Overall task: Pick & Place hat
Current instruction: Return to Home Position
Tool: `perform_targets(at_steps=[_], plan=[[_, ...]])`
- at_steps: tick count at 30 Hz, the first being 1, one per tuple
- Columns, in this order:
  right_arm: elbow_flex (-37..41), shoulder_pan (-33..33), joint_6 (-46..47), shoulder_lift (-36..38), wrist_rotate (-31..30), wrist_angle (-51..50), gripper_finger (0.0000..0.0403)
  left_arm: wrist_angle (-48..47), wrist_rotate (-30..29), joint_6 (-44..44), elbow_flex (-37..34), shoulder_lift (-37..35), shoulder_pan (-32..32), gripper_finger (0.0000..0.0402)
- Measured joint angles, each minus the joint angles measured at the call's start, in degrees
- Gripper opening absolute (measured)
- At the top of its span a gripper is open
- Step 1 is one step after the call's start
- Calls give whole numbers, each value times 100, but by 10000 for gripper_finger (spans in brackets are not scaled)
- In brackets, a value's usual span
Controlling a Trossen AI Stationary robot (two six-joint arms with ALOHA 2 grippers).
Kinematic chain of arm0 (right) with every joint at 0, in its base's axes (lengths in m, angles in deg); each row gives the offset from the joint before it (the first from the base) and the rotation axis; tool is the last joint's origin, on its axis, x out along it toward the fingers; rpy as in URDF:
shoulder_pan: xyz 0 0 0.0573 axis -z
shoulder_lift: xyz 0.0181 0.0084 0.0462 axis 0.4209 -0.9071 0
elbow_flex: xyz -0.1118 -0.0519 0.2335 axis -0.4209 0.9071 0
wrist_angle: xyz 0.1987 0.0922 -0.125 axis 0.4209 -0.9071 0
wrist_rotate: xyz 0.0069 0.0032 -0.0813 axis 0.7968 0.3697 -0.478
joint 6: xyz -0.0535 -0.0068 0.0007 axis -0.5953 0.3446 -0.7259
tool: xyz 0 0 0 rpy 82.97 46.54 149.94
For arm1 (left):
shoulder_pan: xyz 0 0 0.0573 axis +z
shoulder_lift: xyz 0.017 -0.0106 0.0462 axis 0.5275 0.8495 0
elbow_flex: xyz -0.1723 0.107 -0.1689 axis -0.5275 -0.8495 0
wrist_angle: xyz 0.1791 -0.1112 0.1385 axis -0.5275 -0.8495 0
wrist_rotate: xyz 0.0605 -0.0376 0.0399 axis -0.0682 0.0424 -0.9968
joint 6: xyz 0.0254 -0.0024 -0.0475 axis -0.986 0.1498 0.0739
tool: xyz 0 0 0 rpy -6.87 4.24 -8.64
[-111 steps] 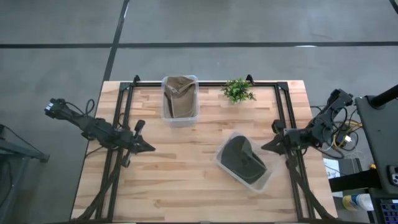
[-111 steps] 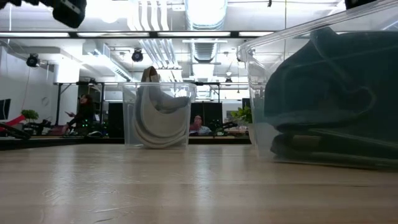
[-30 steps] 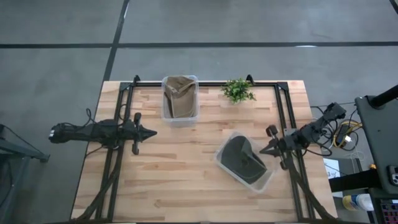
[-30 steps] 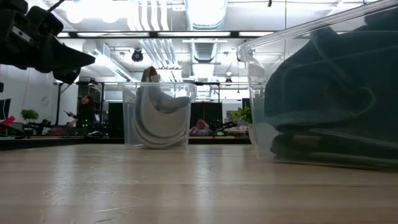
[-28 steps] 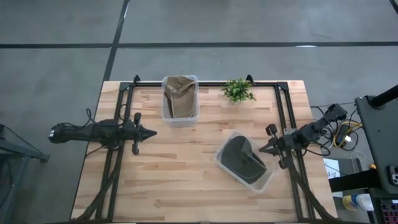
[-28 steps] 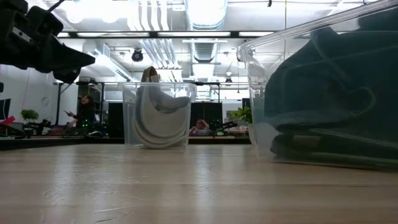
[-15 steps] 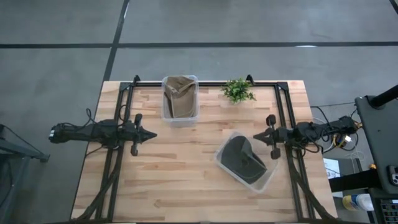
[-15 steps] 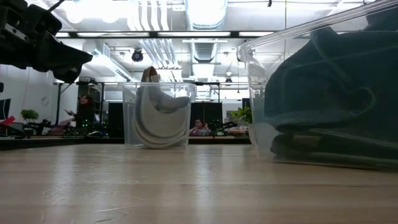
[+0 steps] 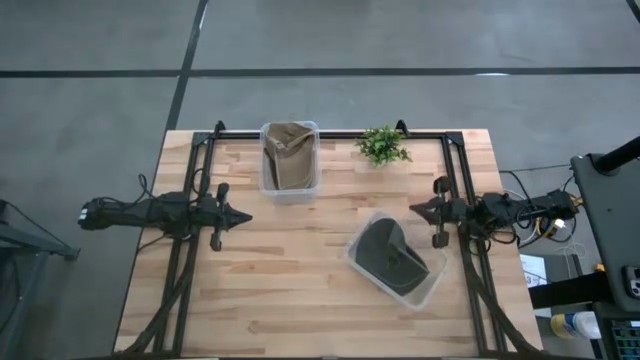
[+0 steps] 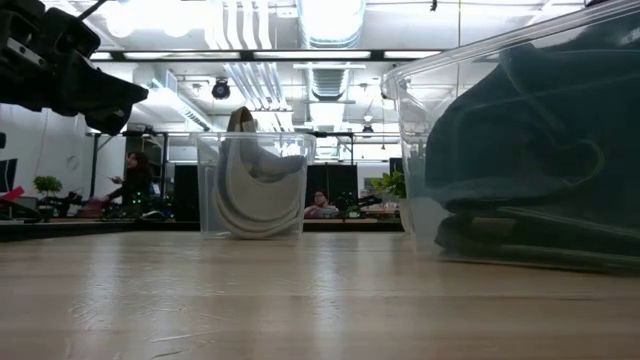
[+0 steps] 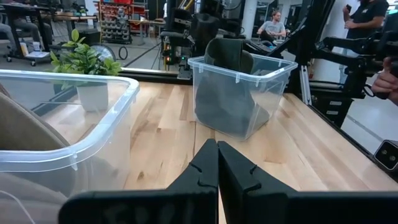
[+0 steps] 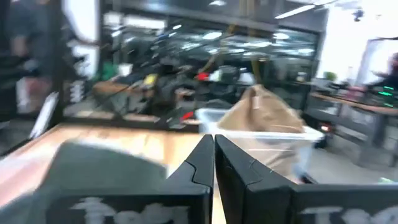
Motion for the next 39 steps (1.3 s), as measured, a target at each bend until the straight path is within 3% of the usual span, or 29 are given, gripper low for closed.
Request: perform_targets(at_steps=[3, 9, 16, 30, 39], plan=[[-7, 0, 151, 9, -402, 117, 9, 0, 0, 0, 0, 0, 0, 0], [-7, 236, 221, 7, -642, -3, 9, 0, -6, 0, -1, 0, 0, 0], [42, 725, 329, 7, -2232, -27, 9, 2, -22, 0, -4, 0, 2, 0], [72, 820, -258, -269, -2399, -242, 9, 25, -22, 0, -7, 4, 4, 0], [72, 820, 68, -266, -2395, -245, 9, 33, -22, 0, -9, 2, 2, 0]])
